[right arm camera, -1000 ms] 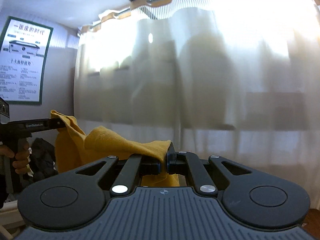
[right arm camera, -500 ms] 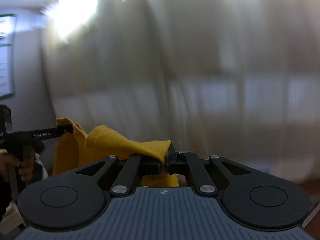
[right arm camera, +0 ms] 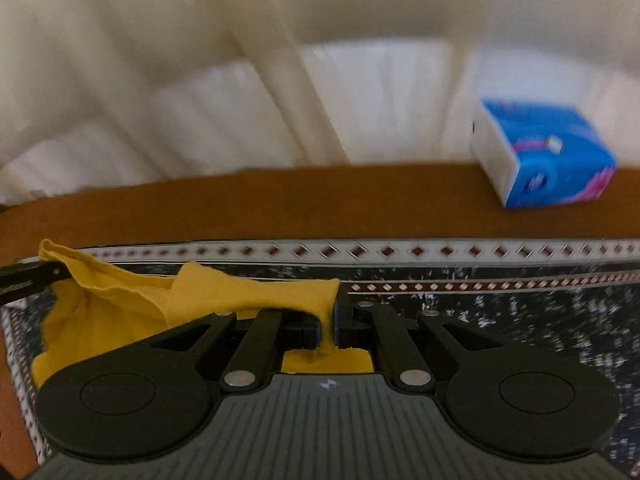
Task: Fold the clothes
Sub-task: 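Shake the shirt out with both grippers and lay it on the blanket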
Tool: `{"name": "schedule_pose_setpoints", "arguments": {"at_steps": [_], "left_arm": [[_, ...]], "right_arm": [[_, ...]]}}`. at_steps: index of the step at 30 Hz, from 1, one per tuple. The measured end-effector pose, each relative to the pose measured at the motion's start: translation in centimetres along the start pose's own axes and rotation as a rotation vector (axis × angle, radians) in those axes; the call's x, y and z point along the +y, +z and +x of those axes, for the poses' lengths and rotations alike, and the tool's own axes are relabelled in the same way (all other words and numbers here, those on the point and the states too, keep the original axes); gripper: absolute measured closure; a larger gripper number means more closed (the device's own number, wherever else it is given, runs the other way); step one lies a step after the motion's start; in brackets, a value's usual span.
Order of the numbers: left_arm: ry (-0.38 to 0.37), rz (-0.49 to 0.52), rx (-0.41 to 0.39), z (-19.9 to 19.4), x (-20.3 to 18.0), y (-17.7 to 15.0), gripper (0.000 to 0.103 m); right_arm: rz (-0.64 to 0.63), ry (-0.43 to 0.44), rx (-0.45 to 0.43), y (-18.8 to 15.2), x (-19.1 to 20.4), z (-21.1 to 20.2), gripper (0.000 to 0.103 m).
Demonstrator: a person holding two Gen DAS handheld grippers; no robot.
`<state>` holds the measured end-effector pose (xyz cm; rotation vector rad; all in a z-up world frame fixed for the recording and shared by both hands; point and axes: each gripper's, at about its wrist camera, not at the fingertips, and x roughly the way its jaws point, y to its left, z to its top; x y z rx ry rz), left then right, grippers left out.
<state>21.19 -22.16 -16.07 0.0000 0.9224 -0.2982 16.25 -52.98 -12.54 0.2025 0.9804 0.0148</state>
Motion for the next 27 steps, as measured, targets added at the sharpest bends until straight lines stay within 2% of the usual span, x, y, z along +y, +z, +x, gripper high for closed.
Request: {"name": "schedule_pose_setpoints", "arguments": {"at_steps": [2,3,6,7,10,14,17,20,23,27], "left_arm": [[0.007,0.013,0.015,1.2,0.1,0.8,0.070],[0.008,0.014,0.022,1.8,0.2,1.1,0.060],[0.005,0.017,0.044,3.3,0.7,1.8,0.054],[0.005,0.020,0.048,3.6,0.8,1.9,0.048],[-0.002,0.018,0.054,4.2,1.4,2.4,0.036],[-0.032,-0.026,0.030,2.5,3.1,2.9,0.031],[-0.037,-0.052,-0.001,0.7,4.4,3.2,0.028],[-0.033,-0.064,-0.038,-1.9,5.9,2.8,0.028],[-0.029,-0.050,-0.047,-4.4,6.8,0.7,0.027],[-0.027,-0.028,0.007,-6.2,6.9,-3.2,0.026]], "right_arm": [[0.026,-0.008,0.029,0.5,-0.6,1.5,0.093],[0.040,-0.009,0.036,0.7,-0.9,2.0,0.092],[0.077,-0.010,0.054,1.7,-1.5,3.3,0.088],[0.086,-0.009,0.058,2.1,-1.7,3.7,0.086],[0.145,-0.002,0.080,3.4,-2.5,4.2,0.069],[0.218,0.024,0.046,4.6,-3.5,2.7,0.060],[0.219,0.028,-0.001,4.4,-3.7,0.6,0.051],[0.206,0.020,-0.050,3.7,-3.6,-1.7,0.048],[0.144,0.000,-0.105,2.4,-3.2,-4.3,0.041],[0.032,-0.030,-0.136,0.1,-2.6,-7.2,0.040]]}}
